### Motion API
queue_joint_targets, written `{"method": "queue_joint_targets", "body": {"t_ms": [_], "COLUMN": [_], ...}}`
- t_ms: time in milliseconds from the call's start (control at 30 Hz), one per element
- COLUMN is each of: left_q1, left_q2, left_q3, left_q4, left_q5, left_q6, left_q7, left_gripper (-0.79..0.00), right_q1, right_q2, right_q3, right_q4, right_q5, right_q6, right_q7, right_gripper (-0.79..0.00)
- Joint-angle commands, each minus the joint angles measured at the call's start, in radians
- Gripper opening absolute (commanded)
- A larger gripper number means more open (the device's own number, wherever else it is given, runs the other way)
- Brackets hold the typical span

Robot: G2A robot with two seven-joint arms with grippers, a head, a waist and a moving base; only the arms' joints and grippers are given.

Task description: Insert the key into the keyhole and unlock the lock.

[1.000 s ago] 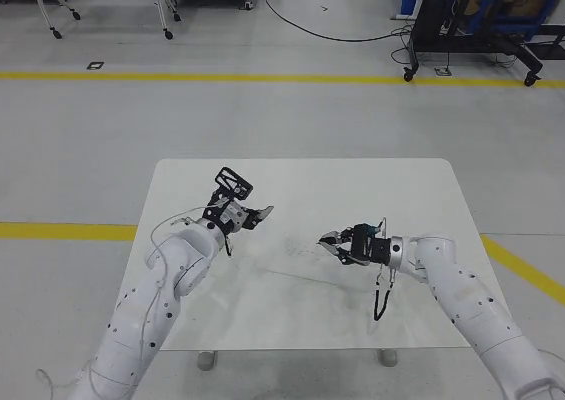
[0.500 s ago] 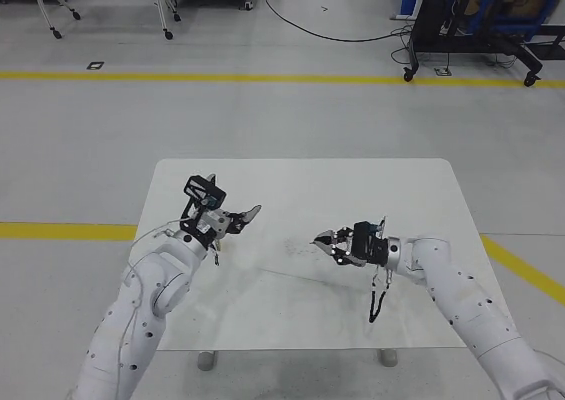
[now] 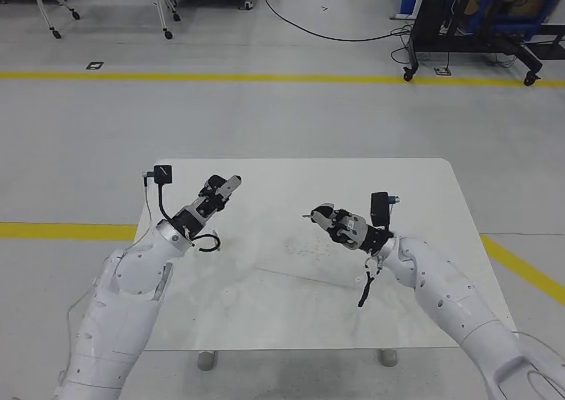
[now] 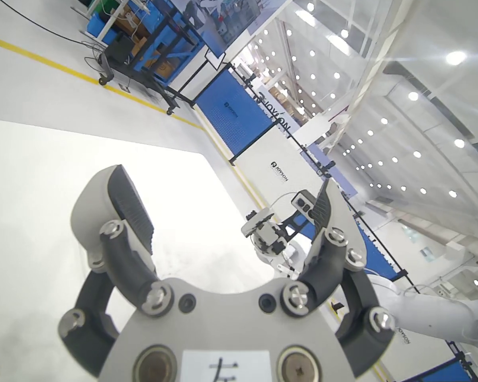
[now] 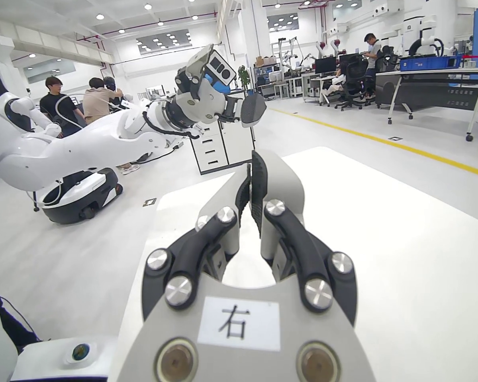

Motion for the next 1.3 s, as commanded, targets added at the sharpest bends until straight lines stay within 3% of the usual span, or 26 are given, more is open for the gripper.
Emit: {"method": "queue_joint_targets", "body": {"t_ms": [0, 67, 133, 267, 467, 600, 733, 833, 933, 1067, 1267], "left_q1": [0.000, 0.016, 0.014, 0.015, -0.023, -0.033, -0.039, -0.045, -0.048, -0.052, -0.057], "left_q2": [0.000, -0.009, -0.008, -0.007, 0.001, 0.007, 0.008, 0.009, 0.011, 0.013, 0.014], "left_q3": [0.000, 0.018, 0.025, 0.064, 0.099, 0.099, 0.120, 0.130, 0.137, 0.147, 0.153], "left_q4": [0.000, -0.016, -0.021, -0.027, 0.009, 0.018, 0.023, 0.030, 0.035, 0.040, 0.045], "left_q5": [0.140, -0.040, -0.031, -0.029, -0.204, -0.174, -0.157, -0.154, -0.114, -0.074, -0.082], "left_q6": [0.000, 0.010, 0.019, -0.016, -0.005, -0.043, -0.065, -0.072, -0.070, -0.060, -0.042], "left_q7": [0.004, 0.006, -0.031, -0.109, -0.392, -0.416, -0.427, -0.438, -0.429, -0.417, -0.385], "left_gripper": [0.000, 0.000, 0.000, 0.000, 0.000, 0.000, 0.000, -0.077, -0.256, -0.388, -0.419], "right_q1": [0.000, 0.000, -0.007, -0.056, -0.013, 0.009, 0.026, 0.035, 0.038, 0.041, 0.032], "right_q2": [0.000, 0.000, 0.000, -0.009, -0.025, -0.027, -0.036, -0.050, -0.062, -0.076, -0.098], "right_q3": [0.000, 0.000, 0.003, -0.052, -0.223, -0.242, -0.235, -0.236, -0.224, -0.195, -0.159], "right_q4": [-0.001, -0.001, -0.004, -0.047, -0.041, -0.044, 0.025, 0.053, 0.062, 0.076, 0.074], "right_q5": [0.000, 0.000, 0.014, 0.218, 0.817, 1.086, 1.222, 1.302, 1.373, 1.418, 1.451], "right_q6": [0.000, 0.000, 0.008, -0.005, -0.005, -0.005, -0.005, -0.005, -0.005, -0.005, -0.005], "right_q7": [-0.001, -0.001, -0.002, 0.017, 0.386, 0.555, 0.691, 0.787, 0.868, 0.959, 1.081], "right_gripper": [-0.785, -0.785, -0.785, -0.785, -0.785, -0.785, -0.785, -0.785, -0.785, -0.785, -0.785]}}
